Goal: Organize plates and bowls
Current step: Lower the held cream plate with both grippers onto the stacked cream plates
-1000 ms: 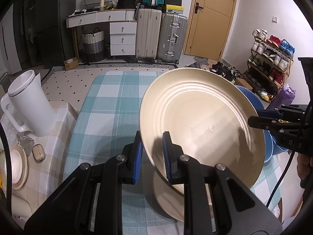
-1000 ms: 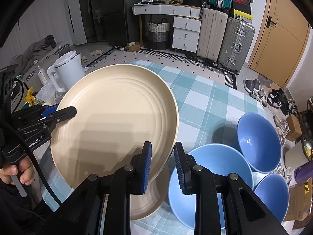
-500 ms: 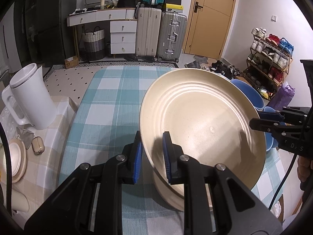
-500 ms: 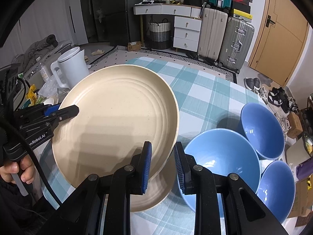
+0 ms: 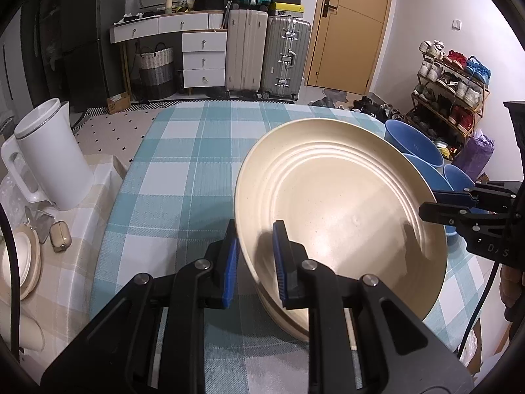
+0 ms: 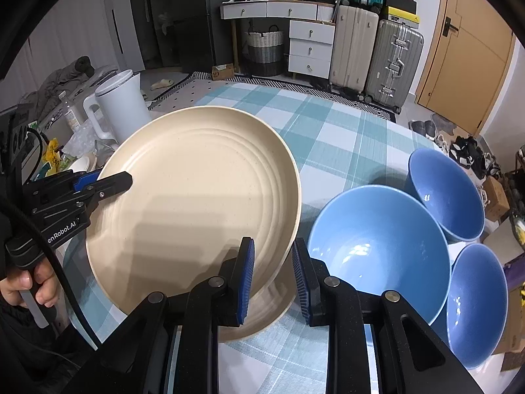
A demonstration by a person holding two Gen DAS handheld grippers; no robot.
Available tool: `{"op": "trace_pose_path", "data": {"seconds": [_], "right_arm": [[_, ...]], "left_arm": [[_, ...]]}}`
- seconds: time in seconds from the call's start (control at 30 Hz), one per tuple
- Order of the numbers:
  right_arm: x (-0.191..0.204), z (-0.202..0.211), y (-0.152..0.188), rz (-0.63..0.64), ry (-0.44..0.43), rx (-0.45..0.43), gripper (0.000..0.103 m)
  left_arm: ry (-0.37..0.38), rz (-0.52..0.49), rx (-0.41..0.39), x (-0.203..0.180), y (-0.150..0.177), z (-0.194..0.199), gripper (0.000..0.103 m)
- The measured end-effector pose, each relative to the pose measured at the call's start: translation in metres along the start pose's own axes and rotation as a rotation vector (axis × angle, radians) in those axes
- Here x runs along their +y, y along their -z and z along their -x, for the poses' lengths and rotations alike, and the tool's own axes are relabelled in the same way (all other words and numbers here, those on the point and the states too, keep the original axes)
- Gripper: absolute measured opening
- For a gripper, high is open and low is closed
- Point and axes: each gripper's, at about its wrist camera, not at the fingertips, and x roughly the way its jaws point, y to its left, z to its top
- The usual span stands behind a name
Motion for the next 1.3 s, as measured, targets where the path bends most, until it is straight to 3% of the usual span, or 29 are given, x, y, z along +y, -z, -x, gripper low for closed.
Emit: {"op": "trace_pose_path", "data": {"seconds": [1.3], "right_arm": [[-0.004, -0.036, 0.033, -0.025, 0.047, 0.028, 0.024]], "left_arm": [[-0.041, -0.08, 0.08, 0.004, 0.044, -0.09, 0.019]]}}
